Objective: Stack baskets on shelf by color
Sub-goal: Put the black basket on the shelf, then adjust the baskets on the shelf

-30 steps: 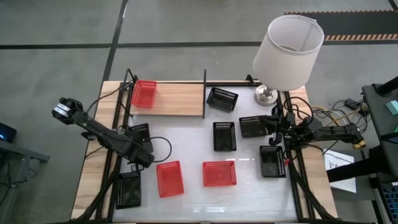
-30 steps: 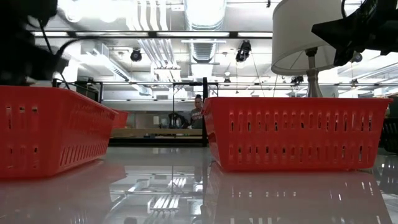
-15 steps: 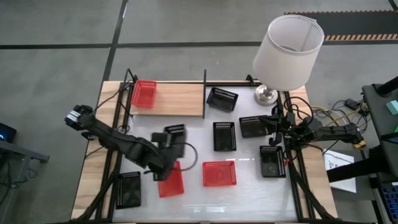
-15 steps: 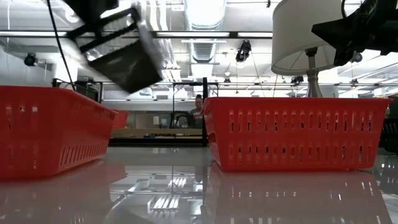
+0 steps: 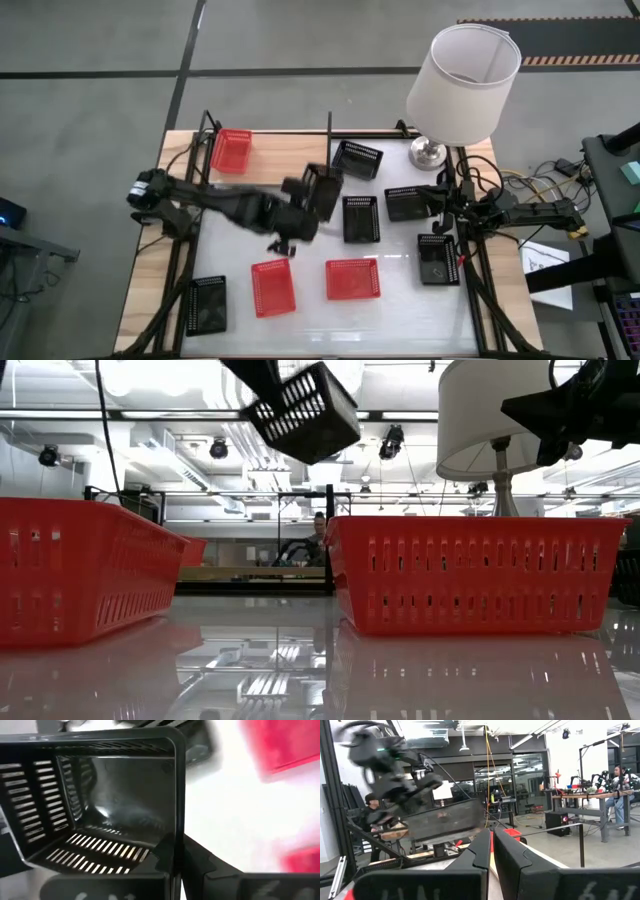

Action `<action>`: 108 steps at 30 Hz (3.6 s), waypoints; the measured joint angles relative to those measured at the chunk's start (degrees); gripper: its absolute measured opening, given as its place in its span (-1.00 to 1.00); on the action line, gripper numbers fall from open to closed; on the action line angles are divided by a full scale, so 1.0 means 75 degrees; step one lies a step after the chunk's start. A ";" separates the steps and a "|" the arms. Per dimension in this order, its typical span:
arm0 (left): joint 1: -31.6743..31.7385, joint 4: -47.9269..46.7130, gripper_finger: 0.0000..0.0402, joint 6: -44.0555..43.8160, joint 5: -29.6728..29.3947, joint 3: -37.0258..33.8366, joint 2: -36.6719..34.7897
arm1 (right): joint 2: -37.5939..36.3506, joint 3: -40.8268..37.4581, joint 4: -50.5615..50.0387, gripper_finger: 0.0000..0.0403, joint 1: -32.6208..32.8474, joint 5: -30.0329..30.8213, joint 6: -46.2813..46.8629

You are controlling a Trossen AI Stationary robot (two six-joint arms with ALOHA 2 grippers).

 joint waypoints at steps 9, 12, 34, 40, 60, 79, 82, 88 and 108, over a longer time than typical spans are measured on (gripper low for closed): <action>0.2114 -0.0468 -1.00 0.0067 0.0000 -0.0202 -0.0053 | 0.0000 0.0000 0.0022 -0.94 0.0002 0.0000 -0.0087; 0.2717 -0.0461 -1.00 -0.0005 0.0014 -0.0232 -0.0061 | 0.0000 0.0000 0.0032 -0.94 0.0000 0.0000 -0.0176; 0.4864 0.0658 -1.00 0.0372 0.0872 -0.3272 -0.0038 | 0.0000 0.0024 0.0035 -0.94 -0.0001 0.0000 -0.0198; 0.5068 0.0687 -1.00 0.0393 0.0865 -0.3446 -0.0040 | 0.0000 0.0032 0.0033 -0.94 0.0001 0.0000 -0.0198; 0.5054 0.0723 -1.00 0.1281 0.1437 -0.3460 -0.0190 | 0.0000 0.0038 0.0026 -0.94 0.0001 0.0001 -0.0291; 0.5054 0.0704 -0.97 0.1632 0.1419 -0.3474 -0.0181 | 0.0000 0.0044 0.0026 -0.94 0.0000 0.0001 -0.0277; 0.5054 0.0685 -0.85 0.1617 0.1419 -0.3477 -0.0181 | 0.0000 0.0044 0.0026 -0.94 0.0001 0.0001 -0.0277; 0.5024 0.0501 -0.60 0.1397 0.1422 -0.3408 -0.0184 | 0.0000 0.0044 0.0027 -0.94 0.0001 0.0000 -0.0277; 0.5226 -0.1002 -0.73 0.0817 0.0888 -0.2581 -0.1383 | 0.0000 0.0044 0.0038 -0.94 -0.0001 0.0000 -0.0189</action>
